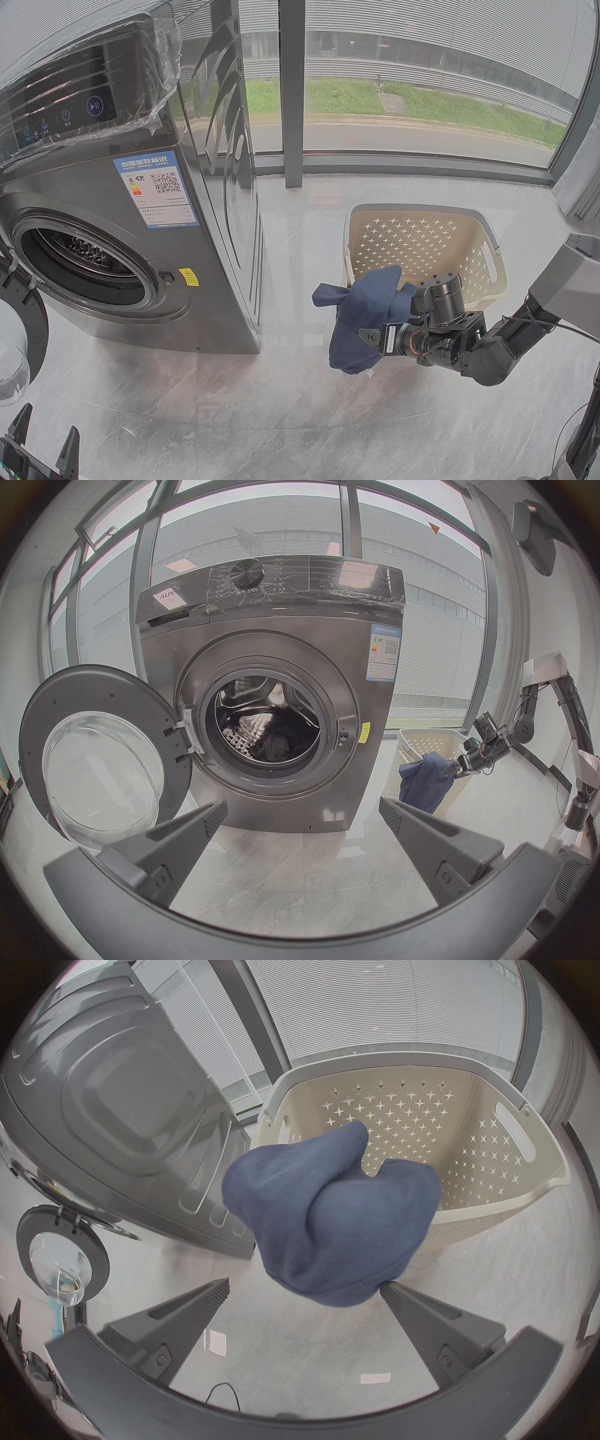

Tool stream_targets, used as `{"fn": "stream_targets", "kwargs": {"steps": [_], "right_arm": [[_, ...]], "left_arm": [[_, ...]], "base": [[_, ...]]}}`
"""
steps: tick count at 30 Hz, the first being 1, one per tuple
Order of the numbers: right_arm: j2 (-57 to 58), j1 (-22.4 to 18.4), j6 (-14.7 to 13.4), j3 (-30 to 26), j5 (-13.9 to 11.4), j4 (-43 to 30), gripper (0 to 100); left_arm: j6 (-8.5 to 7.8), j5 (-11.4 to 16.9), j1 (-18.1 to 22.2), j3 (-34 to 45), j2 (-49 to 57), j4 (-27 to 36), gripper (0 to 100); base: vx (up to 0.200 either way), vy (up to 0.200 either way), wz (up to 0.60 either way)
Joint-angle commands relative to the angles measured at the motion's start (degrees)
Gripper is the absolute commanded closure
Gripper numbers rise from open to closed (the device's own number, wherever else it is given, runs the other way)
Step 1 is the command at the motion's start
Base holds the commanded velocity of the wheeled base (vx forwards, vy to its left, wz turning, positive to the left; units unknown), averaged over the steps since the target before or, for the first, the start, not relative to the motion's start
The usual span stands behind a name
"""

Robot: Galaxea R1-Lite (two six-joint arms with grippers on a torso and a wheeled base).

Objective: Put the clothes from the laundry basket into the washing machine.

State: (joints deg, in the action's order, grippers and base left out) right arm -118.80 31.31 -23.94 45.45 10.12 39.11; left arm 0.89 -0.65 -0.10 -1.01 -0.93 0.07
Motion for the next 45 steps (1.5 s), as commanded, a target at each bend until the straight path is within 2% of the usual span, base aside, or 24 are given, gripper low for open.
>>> {"fn": "stream_targets", "kwargs": {"steps": [1, 5, 7, 12, 13, 21, 25, 31, 38, 42, 43, 45], "right_arm": [[-3.4, -0.2, -0.2, 2.4, 0.9, 0.0, 0], [-4.4, -0.3, -1.2, 3.2, 1.0, 0.4, 0], [-5.6, -0.3, -3.1, 4.7, 1.2, 0.5, 0], [-5.7, -0.4, -4.5, 6.1, 1.3, 0.6, 0], [-5.6, -0.4, -4.6, 6.0, 1.3, 0.6, 100], [-4.7, 0.4, -5.2, 5.2, 1.4, 1.0, 100], [-0.6, 1.2, -5.1, 2.1, 1.4, 2.3, 100], [8.1, 1.8, -4.8, -2.3, 1.3, 1.8, 100], [24.3, 3.1, -3.9, -9.1, 0.4, 1.4, 100], [25.9, 3.2, -3.2, -9.8, 0.3, 1.5, 100], [31.9, 3.7, -2.2, -11.5, -0.8, 1.8, 100], [35.1, 3.9, -2.2, -12.9, -2.1, 2.1, 100]], "left_arm": [[0.08, -0.1, 0.0, 0.9, 0.7, 0.0, 0], [0.08, -0.1, 0.0, 0.9, 0.6, 0.0, 0], [-0.01, -0.1, 0.0, 0.9, 0.7, 0.0, 0], [-0.1, -0.1, 0.0, 0.9, 0.7, 0.0, 0], [-0.01, -0.1, 0.0, 0.9, 0.6, 0.0, 0], [0.08, -0.2, 0.0, 0.9, 0.6, 0.0, 0], [0.16, -0.3, 0.0, 0.9, 0.7, 0.0, 0], [0.08, -0.1, 0.0, 0.9, 0.7, 0.0, 0], [-0.01, -0.1, 0.0, 0.9, 0.7, 0.0, 0], [-0.01, -0.1, 0.0, 0.9, 0.6, 0.0, 0], [-0.01, -0.1, 0.0, 0.9, 0.7, 0.0, 0], [0.08, -0.2, 0.0, 0.9, 0.6, 0.0, 0]], "base": [[0.0, 0.0, 0.0], [0.0, 0.0, 0.0], [0.0, 0.0, 0.0], [0.0, 0.0, 0.0], [0.0, 0.0, 0.0], [0.0, 0.0, 0.0], [0.0, 0.0, 0.0], [0.0, 0.0, 0.0], [0.0, 0.0, 0.0], [0.0, 0.0, 0.0], [0.0, 0.0, 0.0], [0.0, 0.0, 0.0]]}}
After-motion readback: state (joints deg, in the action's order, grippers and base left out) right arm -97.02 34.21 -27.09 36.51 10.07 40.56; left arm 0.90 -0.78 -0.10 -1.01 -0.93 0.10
